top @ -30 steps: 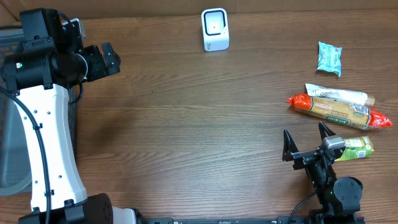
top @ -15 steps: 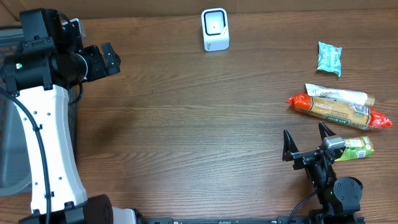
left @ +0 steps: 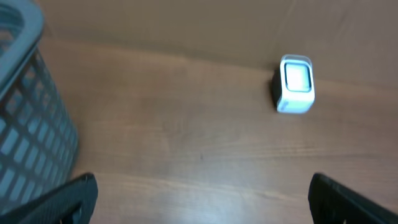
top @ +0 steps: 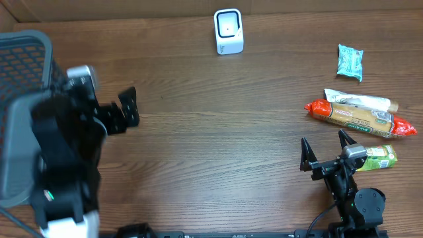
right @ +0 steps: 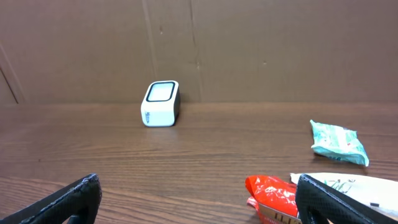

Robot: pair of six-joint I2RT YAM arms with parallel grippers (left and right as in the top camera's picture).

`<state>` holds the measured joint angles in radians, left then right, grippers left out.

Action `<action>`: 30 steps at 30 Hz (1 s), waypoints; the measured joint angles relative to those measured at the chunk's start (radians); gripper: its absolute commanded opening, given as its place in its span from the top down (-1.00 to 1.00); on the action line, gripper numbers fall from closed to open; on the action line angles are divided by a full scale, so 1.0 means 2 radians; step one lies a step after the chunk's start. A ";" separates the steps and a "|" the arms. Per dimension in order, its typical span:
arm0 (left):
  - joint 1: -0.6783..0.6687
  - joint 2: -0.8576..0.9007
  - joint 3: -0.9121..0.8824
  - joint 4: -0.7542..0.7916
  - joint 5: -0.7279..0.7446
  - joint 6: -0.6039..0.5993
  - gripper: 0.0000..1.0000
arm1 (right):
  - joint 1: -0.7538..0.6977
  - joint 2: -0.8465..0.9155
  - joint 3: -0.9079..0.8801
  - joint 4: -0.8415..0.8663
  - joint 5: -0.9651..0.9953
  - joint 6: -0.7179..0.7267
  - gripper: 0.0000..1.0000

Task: Scan the item barcode

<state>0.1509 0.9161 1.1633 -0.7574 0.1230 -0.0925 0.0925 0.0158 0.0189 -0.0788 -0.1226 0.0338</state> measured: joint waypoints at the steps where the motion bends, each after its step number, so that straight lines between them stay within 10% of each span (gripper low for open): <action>1: 0.000 -0.029 -0.042 0.035 0.000 0.008 -0.99 | 0.000 0.000 0.000 0.000 0.000 0.000 -0.99; 14: 0.000 -0.295 -0.441 0.422 0.000 0.093 -0.99 | 0.000 0.001 0.000 0.000 0.000 0.000 -1.00; 30: 0.004 -0.450 -0.572 0.457 0.000 0.116 -0.99 | 0.000 0.001 0.000 0.000 0.000 0.000 -1.00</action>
<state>0.1589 0.0166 0.0185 0.1570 0.1226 0.1387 0.0925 0.0177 0.0189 -0.0792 -0.1226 0.0338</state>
